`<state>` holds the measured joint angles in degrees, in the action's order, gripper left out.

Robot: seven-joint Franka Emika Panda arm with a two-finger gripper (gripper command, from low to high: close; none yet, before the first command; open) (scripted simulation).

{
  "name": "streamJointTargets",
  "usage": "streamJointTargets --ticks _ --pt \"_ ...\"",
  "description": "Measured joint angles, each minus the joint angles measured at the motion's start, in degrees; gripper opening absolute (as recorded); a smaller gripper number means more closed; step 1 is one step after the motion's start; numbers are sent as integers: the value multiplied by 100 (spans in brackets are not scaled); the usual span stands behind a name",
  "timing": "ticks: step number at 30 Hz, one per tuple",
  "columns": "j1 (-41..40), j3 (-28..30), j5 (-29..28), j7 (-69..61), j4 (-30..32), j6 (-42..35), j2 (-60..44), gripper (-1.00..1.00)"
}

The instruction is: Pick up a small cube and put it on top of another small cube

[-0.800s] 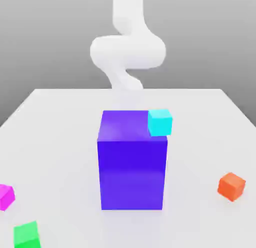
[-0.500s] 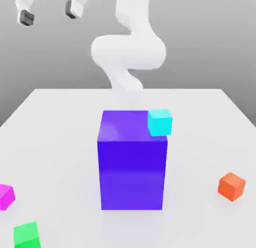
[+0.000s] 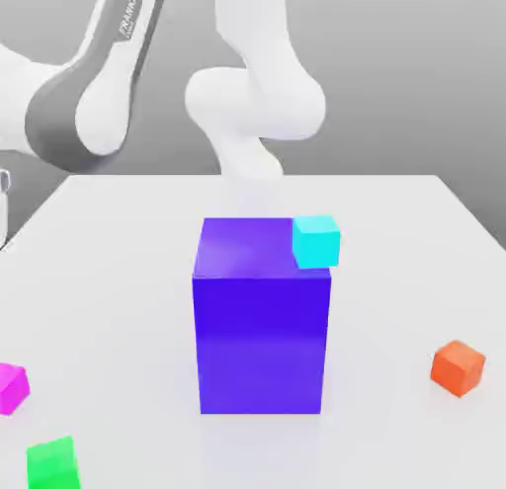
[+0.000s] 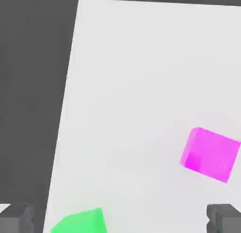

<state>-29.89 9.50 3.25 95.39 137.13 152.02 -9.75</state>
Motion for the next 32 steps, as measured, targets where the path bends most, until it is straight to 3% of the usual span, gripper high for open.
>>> streamJointTargets --ticks 7,8,15,20,25,28,29,32 --pt "-480 -116 694 167 -99 815 -1472 0" --pt "-538 -184 749 129 -138 957 -1656 -100" --pt "-552 -199 758 126 -145 993 -1691 -100" --pt "-327 13 397 338 4 295 -838 -100" --pt "398 -692 -162 -241 -618 -476 -647 -100" --pt "549 -845 -241 -391 -800 -176 -1130 -100" --pt "560 -858 -245 -405 -820 -28 -1298 100" --pt "560 -858 -244 -405 -820 -28 -1298 100"
